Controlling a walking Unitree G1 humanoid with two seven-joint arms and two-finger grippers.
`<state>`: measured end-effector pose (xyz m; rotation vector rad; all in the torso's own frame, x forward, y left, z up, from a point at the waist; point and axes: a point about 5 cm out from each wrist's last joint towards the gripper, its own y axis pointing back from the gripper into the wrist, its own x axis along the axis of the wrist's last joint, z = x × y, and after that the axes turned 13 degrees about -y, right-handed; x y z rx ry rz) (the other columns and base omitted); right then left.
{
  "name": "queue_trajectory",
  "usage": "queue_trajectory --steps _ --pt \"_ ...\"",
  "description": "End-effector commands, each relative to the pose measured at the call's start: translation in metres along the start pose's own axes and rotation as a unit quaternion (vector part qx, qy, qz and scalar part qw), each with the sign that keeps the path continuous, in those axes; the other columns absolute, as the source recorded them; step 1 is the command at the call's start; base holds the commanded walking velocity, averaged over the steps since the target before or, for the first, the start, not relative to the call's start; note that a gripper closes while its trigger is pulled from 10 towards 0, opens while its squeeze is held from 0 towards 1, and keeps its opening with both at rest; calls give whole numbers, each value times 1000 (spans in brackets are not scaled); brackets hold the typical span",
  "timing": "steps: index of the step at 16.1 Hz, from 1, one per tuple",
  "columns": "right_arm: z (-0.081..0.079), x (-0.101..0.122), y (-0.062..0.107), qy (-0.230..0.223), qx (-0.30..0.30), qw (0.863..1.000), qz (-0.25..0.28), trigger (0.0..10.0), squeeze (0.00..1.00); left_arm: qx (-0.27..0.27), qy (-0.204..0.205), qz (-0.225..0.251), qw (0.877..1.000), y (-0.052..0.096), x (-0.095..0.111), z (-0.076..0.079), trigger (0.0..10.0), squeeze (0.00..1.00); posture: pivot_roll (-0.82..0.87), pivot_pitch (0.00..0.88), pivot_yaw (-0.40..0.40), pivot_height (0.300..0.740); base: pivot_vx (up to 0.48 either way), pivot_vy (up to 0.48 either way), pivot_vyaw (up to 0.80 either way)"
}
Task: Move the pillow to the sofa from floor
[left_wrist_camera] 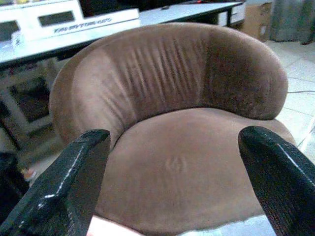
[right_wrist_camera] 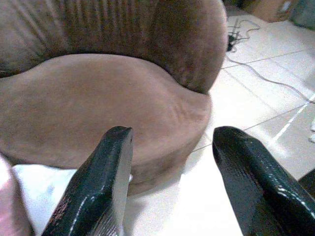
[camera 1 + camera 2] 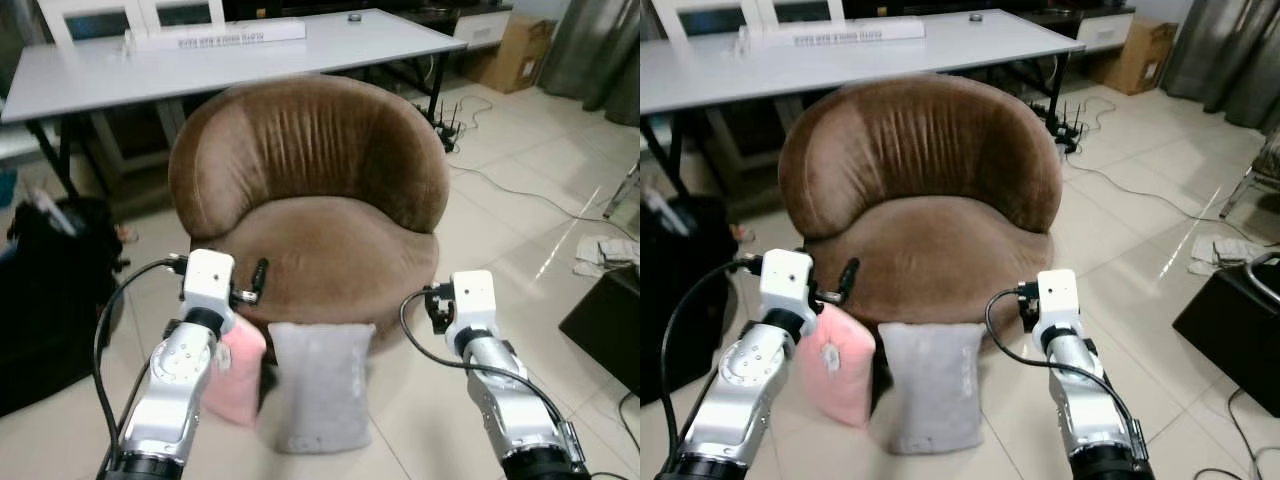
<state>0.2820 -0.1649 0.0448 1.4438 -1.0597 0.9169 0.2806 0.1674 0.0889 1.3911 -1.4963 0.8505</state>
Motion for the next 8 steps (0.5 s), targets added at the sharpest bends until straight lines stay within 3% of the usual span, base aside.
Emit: queue_trajectory --steps 1,8 --pt "-9 2 -1 -1 12 1000 5 10000 0 9 -9 7 1000 -1 2 -9 10000 0 94 0 33 740 0 480 0" --pt "-11 4 -2 -13 15 1000 8 10000 0 14 -14 14 1000 -4 5 -13 10000 0 91 0 37 740 0 0 0"
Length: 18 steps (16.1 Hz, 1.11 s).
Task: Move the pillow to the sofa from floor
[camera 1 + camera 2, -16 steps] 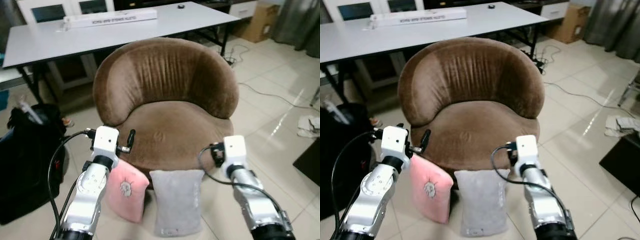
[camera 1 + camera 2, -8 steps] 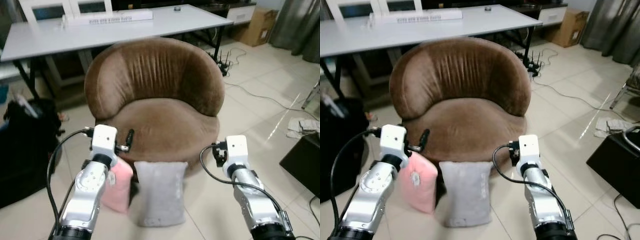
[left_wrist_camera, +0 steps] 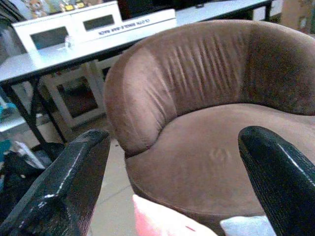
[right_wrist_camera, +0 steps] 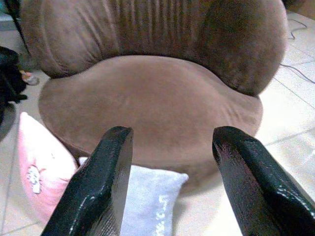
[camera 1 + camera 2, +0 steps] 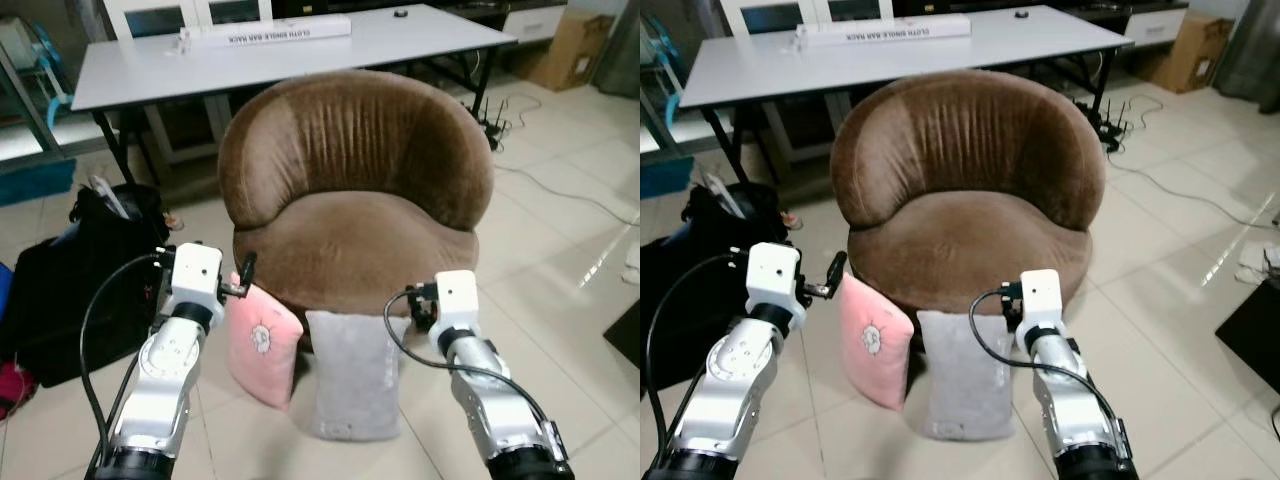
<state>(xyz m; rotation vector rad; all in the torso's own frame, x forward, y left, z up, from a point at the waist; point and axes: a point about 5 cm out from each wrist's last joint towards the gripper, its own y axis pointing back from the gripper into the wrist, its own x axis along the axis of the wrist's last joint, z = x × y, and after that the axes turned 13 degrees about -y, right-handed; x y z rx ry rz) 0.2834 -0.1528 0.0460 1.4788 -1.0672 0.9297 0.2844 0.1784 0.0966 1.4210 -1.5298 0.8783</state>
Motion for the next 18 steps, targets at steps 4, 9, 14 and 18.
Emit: queue_trajectory --steps 4,9,14,18 --pt "1 4 -2 -4 -4 1000 2 10000 0 -3 5 0 1000 -1 0 1 10000 0 97 0 27 740 270 0 0" --pt "1 6 -3 6 3 1000 6 10000 0 -1 9 0 1000 -1 1 2 10000 0 99 0 23 740 339 0 0" --pt "4 5 -2 -2 -9 1000 6 10000 0 -5 8 2 1000 -2 1 2 10000 0 91 0 33 740 370 0 480" --pt "4 5 -2 2 -11 1000 6 10000 0 -11 -1 2 1000 -3 1 5 10000 0 91 0 33 740 171 0 0"
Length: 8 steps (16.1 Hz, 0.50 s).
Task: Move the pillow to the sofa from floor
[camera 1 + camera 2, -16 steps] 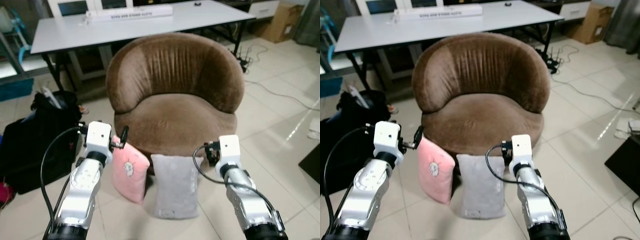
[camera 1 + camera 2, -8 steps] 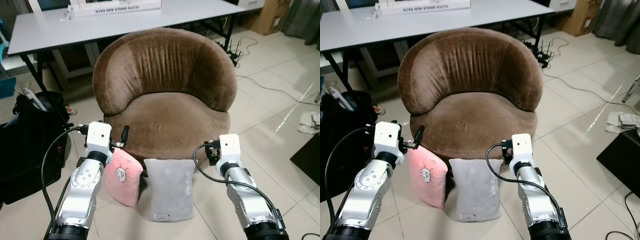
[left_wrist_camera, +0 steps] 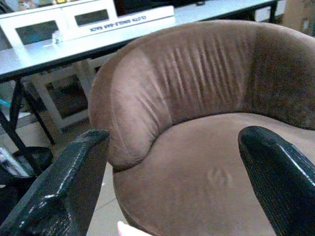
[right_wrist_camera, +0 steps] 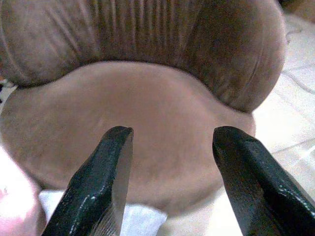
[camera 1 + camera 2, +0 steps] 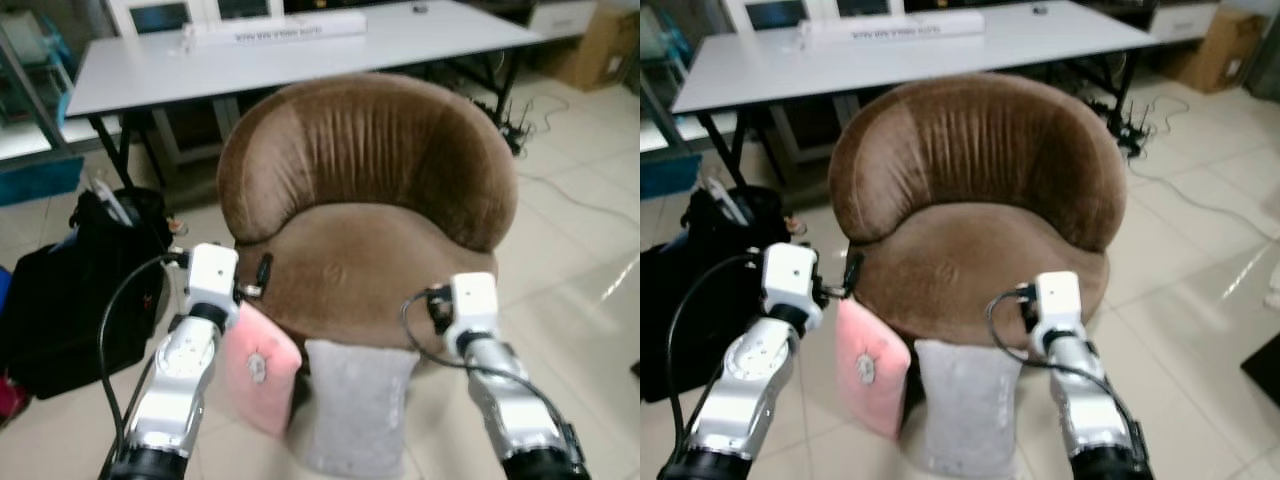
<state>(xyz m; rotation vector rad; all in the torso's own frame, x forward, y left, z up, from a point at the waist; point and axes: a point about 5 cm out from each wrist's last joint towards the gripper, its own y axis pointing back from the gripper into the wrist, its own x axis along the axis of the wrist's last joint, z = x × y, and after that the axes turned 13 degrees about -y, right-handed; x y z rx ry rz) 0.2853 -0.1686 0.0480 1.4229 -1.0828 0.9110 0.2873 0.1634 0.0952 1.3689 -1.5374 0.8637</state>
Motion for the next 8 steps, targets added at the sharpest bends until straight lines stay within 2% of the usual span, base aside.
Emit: queue_trajectory --steps 1,8 --pt "-11 0 -1 -3 13 1000 2 10000 0 7 -13 -9 1000 2 -4 -8 10000 0 89 0 35 740 0 0 0" --pt "-9 4 -2 -22 1 1000 15 10000 0 1 -24 -15 1000 1 -6 -7 10000 0 91 0 35 740 0 0 0"
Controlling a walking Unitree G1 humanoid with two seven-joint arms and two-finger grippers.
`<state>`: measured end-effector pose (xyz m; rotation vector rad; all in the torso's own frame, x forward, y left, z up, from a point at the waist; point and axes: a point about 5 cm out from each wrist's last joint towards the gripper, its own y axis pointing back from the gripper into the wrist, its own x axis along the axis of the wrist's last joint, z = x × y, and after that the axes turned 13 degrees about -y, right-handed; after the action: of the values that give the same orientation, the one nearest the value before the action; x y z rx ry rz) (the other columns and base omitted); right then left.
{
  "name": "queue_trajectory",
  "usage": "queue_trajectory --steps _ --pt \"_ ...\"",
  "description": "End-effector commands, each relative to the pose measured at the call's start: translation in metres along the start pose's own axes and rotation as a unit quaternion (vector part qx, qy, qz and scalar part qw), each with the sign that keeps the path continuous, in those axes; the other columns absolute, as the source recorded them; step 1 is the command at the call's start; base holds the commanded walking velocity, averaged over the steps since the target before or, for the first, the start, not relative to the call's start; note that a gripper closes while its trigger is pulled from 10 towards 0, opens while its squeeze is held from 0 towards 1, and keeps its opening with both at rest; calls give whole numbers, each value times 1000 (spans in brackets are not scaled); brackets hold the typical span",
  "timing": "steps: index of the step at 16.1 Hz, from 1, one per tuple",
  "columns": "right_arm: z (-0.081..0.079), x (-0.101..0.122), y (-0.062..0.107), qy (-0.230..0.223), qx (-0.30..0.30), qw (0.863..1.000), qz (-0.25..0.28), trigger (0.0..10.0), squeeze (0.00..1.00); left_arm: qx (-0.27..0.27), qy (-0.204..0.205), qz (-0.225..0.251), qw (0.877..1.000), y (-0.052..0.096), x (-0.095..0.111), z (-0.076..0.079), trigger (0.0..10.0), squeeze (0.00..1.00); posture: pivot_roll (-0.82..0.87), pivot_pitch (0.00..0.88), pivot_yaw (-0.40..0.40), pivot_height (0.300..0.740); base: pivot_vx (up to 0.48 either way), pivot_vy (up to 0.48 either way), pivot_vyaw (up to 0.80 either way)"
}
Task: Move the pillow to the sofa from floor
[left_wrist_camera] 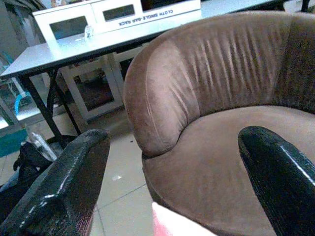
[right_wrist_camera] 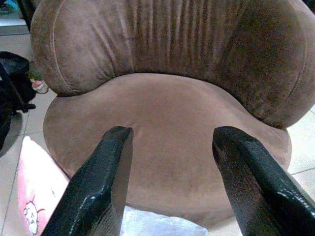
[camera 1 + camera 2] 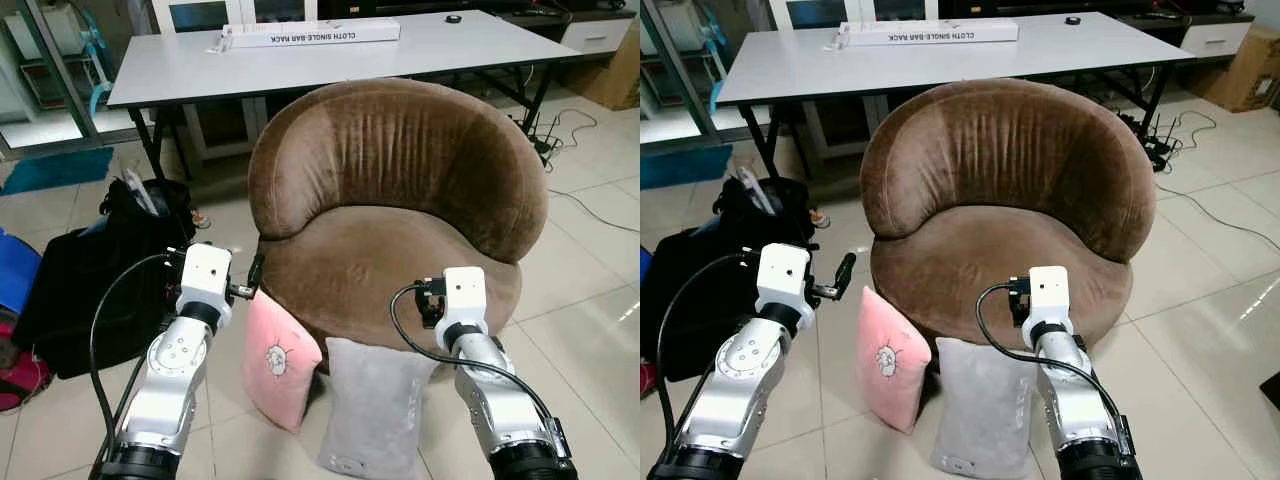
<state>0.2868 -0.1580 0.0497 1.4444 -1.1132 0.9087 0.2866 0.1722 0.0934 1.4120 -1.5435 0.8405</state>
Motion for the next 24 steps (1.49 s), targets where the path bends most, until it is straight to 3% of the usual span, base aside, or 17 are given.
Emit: queue_trajectory --steps 1,5,9,18,21,24 --pt "1 4 -1 -7 -4 1000 8 10000 0 -4 -8 -5 1000 -1 -1 1 10000 0 91 0 35 740 0 0 0" --pt "3 4 -1 -14 -10 1000 10 10000 0 -4 -9 -4 1000 -2 -1 1 10000 0 85 0 43 740 0 0 0" --pt "3 4 -2 -9 -12 1000 8 10000 0 -8 -14 -4 1000 -4 -3 1 10000 0 84 0 44 700 0 0 0" --pt "4 3 -2 -1 -5 1000 4 10000 0 -18 -15 -1 1000 2 -12 3 10000 0 94 0 22 696 0 0 0" --pt "3 3 -2 2 0 1000 2 10000 0 -17 -16 -2 1000 4 -12 4 10000 0 94 0 15 666 0 0 0" --pt "3 3 -2 7 1 1000 1 10000 0 -16 -17 -3 1000 4 -13 4 10000 0 94 0 15 666 0 0 0"
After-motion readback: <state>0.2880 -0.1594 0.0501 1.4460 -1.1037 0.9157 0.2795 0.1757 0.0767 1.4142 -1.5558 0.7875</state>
